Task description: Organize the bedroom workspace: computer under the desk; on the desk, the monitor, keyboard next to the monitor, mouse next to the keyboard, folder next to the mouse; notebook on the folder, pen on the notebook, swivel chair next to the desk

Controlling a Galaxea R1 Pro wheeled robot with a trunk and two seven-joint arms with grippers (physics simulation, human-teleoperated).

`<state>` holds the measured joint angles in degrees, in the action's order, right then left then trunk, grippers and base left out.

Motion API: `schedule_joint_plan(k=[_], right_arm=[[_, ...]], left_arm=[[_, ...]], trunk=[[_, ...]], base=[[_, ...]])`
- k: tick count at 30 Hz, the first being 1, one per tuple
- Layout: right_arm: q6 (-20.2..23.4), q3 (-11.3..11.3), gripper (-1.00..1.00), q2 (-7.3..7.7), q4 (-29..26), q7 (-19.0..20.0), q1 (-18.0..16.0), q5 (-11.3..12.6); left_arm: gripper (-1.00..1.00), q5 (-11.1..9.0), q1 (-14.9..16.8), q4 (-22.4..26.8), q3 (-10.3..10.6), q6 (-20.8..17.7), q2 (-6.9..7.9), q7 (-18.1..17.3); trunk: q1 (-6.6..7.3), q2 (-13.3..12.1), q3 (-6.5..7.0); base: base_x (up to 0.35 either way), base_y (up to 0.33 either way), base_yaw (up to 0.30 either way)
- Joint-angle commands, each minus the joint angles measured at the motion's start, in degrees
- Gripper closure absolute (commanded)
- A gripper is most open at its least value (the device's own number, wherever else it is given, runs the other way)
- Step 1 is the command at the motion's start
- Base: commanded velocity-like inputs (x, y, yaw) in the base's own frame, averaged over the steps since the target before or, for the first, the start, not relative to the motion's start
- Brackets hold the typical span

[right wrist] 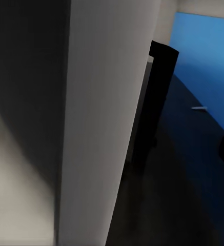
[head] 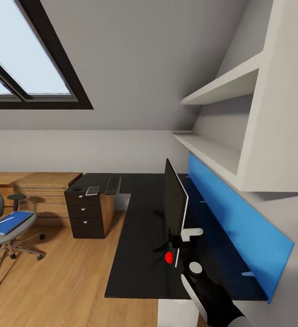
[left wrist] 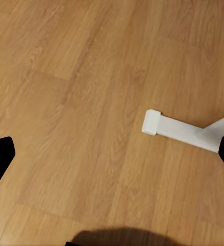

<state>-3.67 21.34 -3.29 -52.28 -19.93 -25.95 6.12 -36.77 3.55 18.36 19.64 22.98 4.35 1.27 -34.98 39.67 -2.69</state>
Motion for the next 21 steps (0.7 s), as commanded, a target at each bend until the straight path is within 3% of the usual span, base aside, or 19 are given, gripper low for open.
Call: schedule_joint_plan(k=[1,21], right_arm=[[-0.4,0.2,-1.00,0.04,0.1,-0.3,-0.1,0.7],[-0.5,0.3,-1.00,0.04,0.7,-0.3,-0.1,0.7]], left_arm=[[-1.00,-0.5,0.1,0.0,0.5,0.2,0.05,0.1],[-1.00,-0.5,0.1,0.0,0.4,0.2,0.05,0.1]], trunk=[[-0.02,0.1,-0.10],[-0.02,0.1,-0.10]], base=[[0.011,0.000,0.000],[0.059,0.000,0.000]])
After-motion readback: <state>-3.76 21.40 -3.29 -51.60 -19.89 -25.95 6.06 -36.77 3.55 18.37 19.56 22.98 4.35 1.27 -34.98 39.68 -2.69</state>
